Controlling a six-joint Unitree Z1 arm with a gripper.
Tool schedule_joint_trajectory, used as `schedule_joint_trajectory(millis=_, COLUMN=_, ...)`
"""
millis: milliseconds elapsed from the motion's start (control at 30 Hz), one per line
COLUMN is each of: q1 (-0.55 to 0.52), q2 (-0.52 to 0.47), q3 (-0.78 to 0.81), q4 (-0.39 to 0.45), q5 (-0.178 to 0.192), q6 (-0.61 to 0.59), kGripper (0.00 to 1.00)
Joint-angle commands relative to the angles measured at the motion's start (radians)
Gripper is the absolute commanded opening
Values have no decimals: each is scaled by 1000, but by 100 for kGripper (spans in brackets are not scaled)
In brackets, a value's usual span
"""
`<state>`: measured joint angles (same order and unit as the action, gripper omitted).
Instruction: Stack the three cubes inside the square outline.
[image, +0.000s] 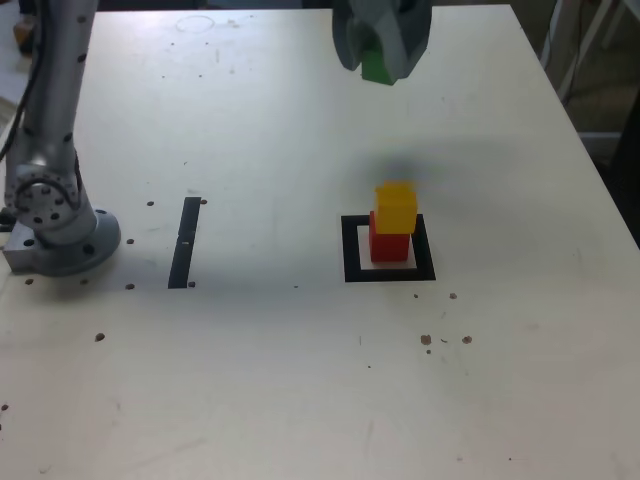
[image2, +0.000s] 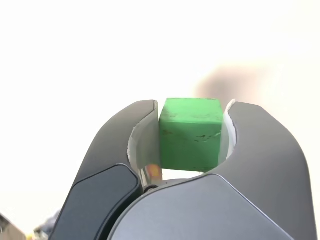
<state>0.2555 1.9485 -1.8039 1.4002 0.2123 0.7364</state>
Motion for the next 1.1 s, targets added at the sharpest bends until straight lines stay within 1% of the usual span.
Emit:
schedule_joint_trajectory(millis=0, q1=-81, q2=-148, q3=32, q4=20, q5=-5, q6=-235, kGripper=19)
schedule_joint_trajectory(millis=100, q1=-192, q2=-198, q3=47, q4=69, q5=-14, q6=-398, kGripper=19)
schedule_joint_trajectory(millis=233, q1=-318, q2=-210, q3=10, q4=132, q5=-26, q6=-594, kGripper=19)
schedule_joint_trajectory(millis=300, q1=-368, q2=-204, q3=-7, q4=152, q5=-22, q6=-679, kGripper=19)
schedule_joint_trajectory(millis=433, q1=-444, q2=-173, q3=-34, q4=174, q5=1, q6=-824, kGripper=19)
schedule_joint_trajectory(millis=567, q1=-484, q2=-104, q3=-91, q4=185, q5=6, q6=-874, kGripper=19)
schedule_joint_trajectory(millis=733, q1=-502, q2=-26, q3=-138, q4=197, q5=-5, q6=-902, kGripper=19)
schedule_joint_trajectory(millis=933, q1=-483, q2=9, q3=-130, q4=202, q5=-14, q6=-945, kGripper=19)
schedule_joint_trajectory(millis=1067, q1=-450, q2=26, q3=-109, q4=194, q5=-31, q6=-951, kGripper=19)
